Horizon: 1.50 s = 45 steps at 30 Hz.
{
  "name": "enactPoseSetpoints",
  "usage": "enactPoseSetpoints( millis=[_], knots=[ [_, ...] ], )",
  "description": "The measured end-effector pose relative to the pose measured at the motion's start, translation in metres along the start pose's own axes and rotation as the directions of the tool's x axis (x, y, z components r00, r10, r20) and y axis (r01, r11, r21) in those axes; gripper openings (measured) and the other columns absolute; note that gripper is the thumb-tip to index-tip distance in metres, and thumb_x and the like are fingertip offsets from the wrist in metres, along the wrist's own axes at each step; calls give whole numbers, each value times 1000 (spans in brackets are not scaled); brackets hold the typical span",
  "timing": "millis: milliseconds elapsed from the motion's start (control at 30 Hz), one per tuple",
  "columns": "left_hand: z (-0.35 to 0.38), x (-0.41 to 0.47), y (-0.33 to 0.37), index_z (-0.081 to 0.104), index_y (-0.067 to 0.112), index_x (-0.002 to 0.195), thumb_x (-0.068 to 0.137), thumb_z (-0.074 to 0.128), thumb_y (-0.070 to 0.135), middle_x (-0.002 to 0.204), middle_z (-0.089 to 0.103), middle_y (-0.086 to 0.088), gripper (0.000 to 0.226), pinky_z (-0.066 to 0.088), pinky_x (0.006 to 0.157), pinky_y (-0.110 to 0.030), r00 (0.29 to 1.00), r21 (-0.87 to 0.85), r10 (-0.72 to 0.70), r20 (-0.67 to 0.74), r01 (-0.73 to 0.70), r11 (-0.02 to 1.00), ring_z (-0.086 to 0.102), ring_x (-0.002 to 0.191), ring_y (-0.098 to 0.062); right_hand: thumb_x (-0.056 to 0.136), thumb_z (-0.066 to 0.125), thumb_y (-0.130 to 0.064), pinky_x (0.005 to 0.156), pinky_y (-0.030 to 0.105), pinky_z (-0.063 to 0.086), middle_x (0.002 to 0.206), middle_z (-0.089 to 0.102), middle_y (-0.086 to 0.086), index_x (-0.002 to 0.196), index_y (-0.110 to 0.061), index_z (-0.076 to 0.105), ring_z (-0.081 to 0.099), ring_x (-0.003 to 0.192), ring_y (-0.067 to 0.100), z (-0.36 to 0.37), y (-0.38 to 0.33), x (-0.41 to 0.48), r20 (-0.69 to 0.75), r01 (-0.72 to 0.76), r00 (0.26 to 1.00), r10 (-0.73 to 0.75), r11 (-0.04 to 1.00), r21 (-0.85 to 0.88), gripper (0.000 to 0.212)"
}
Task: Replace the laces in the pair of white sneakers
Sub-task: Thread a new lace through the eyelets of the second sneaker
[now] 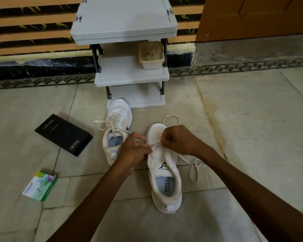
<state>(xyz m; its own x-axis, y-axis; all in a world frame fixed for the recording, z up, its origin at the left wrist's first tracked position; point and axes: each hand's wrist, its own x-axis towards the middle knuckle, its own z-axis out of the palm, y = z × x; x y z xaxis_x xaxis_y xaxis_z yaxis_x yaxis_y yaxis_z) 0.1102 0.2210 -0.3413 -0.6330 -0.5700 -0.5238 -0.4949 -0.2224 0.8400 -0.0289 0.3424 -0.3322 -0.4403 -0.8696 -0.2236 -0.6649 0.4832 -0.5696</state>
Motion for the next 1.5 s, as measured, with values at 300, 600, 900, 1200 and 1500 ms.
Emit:
enactPoseSetpoints(
  millis=[300,600,900,1200,1500],
  knots=[
    [0,0,-1,50,15,92,73,71,-12,88,72,-15,39,54,73,-38,1000,10,4,-10,-4,1000,66,79,-24,86,55,-26,64,30,43,92,68,5,88,-18,70,63,84,27,15,-10,-2,8,-16,1000,19,971,-240,16],
    [1,2,0,51,13,95,71,72,-11,85,70,-15,41,47,55,-26,1000,31,12,-15,-12,999,63,72,-21,92,50,-28,72,34,46,102,66,8,100,-11,65,63,92,29,20,-16,-4,19,44,999,-40,939,-341,23],
    [1,4,-5,57,11,100,81,64,-8,78,69,-4,29,53,58,-26,997,102,69,38,-73,992,65,69,-12,90,60,-19,71,30,43,105,63,1,101,-26,70,61,96,24,40,-24,-12,-199,-64,980,10,962,-266,18],
    [6,3,-19,53,30,85,72,78,13,65,68,20,34,53,63,-26,911,418,407,-63,-347,840,64,64,3,77,73,-41,66,27,47,90,63,-5,85,-29,59,61,78,17,43,-21,-27,-382,-263,884,269,962,69,20],
    [-16,-6,51,45,18,101,95,49,10,76,55,1,10,49,55,-25,495,694,864,-93,-590,413,56,64,-12,75,72,-31,72,24,48,92,67,-6,95,-24,67,63,81,13,64,-26,-54,-413,-292,849,330,944,154,22]
  ],
)
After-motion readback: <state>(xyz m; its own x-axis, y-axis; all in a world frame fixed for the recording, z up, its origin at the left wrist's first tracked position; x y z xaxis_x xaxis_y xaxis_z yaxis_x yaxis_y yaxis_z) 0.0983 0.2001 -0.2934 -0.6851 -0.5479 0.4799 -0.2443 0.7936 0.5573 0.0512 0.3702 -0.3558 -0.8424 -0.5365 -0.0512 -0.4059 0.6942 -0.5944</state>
